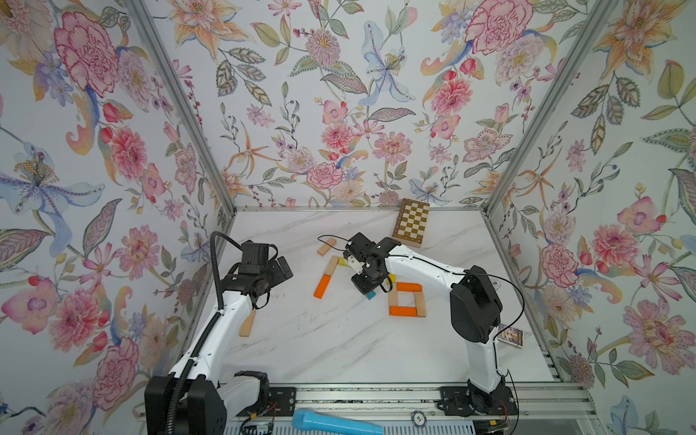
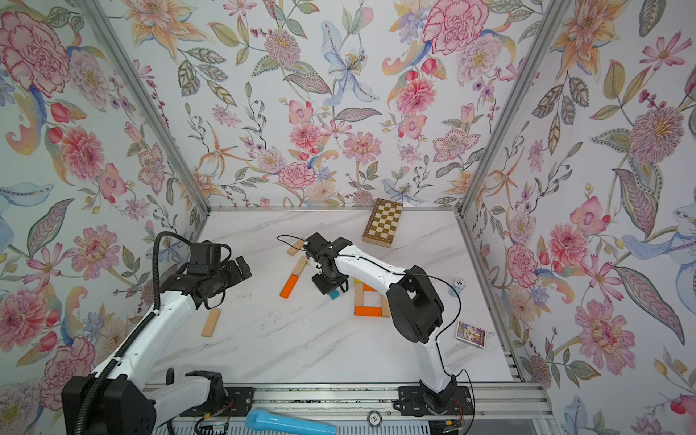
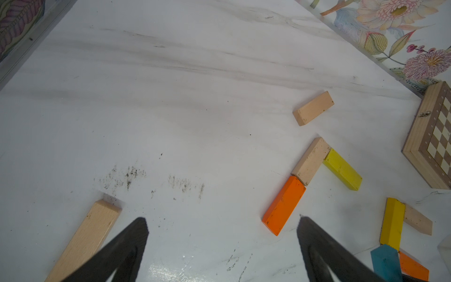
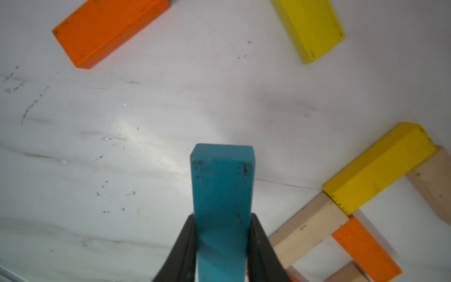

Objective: Assemble the number 6 with building blocks
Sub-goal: Pick up the building block from the center of the board, then assemble the building block at the center of the board.

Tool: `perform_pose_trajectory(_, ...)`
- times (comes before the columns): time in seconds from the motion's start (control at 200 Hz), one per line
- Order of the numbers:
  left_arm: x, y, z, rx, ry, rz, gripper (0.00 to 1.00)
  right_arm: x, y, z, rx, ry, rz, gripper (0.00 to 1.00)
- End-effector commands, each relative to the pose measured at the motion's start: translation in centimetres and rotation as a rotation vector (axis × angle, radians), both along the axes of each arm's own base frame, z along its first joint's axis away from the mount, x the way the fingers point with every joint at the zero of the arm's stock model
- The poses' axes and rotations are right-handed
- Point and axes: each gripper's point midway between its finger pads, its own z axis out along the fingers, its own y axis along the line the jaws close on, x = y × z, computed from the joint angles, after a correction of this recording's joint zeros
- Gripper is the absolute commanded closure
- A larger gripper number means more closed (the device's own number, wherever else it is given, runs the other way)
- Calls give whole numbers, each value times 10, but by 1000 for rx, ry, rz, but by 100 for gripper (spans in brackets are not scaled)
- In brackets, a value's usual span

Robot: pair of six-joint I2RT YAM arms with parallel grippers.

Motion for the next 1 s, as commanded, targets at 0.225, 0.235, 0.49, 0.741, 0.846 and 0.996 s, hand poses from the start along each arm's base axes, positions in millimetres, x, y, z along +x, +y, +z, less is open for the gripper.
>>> perform_pose_trajectory(0.225,12,-6,-1,-58,-45,-157,1,34,0,39,64,-111,153,77)
perform_pose_trajectory(0.235,12,-6,-1,-56,-46,-162,1,35,1,40,65,-113,154,77)
perform_pose_trajectory(0.49,20,-11,2,-31,-82,-235,1,55,14,35,32,-161,238,74)
perform_pose_trajectory(0.741,33,0,28,56,-116,-228,1,58,24,21,26,-150,304,74)
perform_pose_trajectory(0.846,38,9,35,109,-101,-210,1,58,23,10,2,-140,317,74)
perform_pose_trajectory(0.996,42,9,30,118,-81,-221,1,58,26,-3,-23,-138,337,74)
